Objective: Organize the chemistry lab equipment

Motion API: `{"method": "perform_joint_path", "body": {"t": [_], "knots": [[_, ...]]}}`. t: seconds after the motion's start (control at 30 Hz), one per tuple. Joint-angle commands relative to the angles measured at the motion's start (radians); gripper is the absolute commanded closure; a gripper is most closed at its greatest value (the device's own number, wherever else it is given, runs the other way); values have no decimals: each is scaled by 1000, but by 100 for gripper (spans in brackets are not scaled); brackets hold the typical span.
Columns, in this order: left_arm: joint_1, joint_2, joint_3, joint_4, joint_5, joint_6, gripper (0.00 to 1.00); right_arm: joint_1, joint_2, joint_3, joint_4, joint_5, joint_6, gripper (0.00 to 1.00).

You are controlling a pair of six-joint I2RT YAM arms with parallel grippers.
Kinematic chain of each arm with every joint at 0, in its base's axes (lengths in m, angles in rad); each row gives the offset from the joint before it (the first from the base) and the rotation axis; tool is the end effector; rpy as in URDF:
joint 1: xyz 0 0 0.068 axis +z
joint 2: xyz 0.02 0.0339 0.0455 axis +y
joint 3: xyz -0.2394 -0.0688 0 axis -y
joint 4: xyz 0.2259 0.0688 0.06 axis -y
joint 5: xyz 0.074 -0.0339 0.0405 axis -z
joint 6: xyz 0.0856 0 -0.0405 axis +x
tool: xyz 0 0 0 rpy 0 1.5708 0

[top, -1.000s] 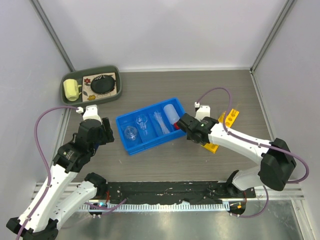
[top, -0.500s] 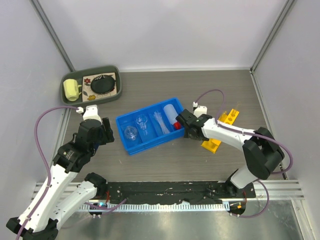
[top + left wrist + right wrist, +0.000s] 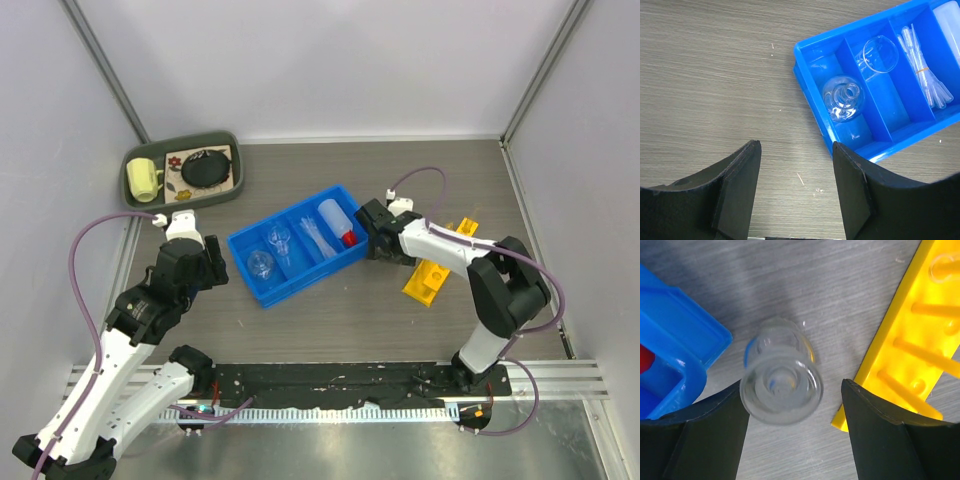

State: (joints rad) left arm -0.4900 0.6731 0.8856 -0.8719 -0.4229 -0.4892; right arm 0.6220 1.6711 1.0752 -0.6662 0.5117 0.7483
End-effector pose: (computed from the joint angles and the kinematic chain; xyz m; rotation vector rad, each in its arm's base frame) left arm 0.1587 -0.0448 0.2759 -0.2256 2.1531 -0.0884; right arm 0.2762 0.1464 0.1330 0.2668 2.5600 -0.2677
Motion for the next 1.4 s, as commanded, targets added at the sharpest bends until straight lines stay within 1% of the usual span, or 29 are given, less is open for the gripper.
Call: {"method": "perform_joint_path", "body": {"t": [0.0,0.3,0.5,0.57,0.6,0.77,0.8,0.87,0.9,0.93,1.0,1.23,1.33,1.37], "knots": [[-4,-3,0,39,-4,11,37,-30,36,75,33,-12,-50,24],[-4,0,0,39,-4,11,37,-47,99,81,69,-42,-69,24],[-4,2,0,39,-4,12,37,-57,104,75,83,-50,-69,33],[-2,2,0,39,-4,11,37,-56,104,77,83,-55,-72,38],[-4,3,0,39,-4,12,37,-56,102,77,83,-53,-72,43],[-4,3,0,39,-4,12,37,-59,101,81,80,-52,-76,55],[-4,3,0,39,-2,12,37,-61,101,84,77,-50,-78,60],[-2,2,0,39,-4,12,37,-61,101,91,71,-47,-82,67],[-4,3,0,39,-2,12,37,-59,99,95,65,-45,-86,71],[-4,2,0,37,-2,12,37,-59,98,95,57,-41,-90,73],[-2,3,0,39,-2,12,37,-59,81,104,44,-38,-92,75],[-4,3,0,39,-2,12,37,-41,-37,146,-44,-24,-89,76],[-4,2,1,37,1,12,37,-5,-70,215,-113,-1,-90,76],[-4,0,1,37,3,12,37,28,-71,265,-139,23,-90,76]]}}
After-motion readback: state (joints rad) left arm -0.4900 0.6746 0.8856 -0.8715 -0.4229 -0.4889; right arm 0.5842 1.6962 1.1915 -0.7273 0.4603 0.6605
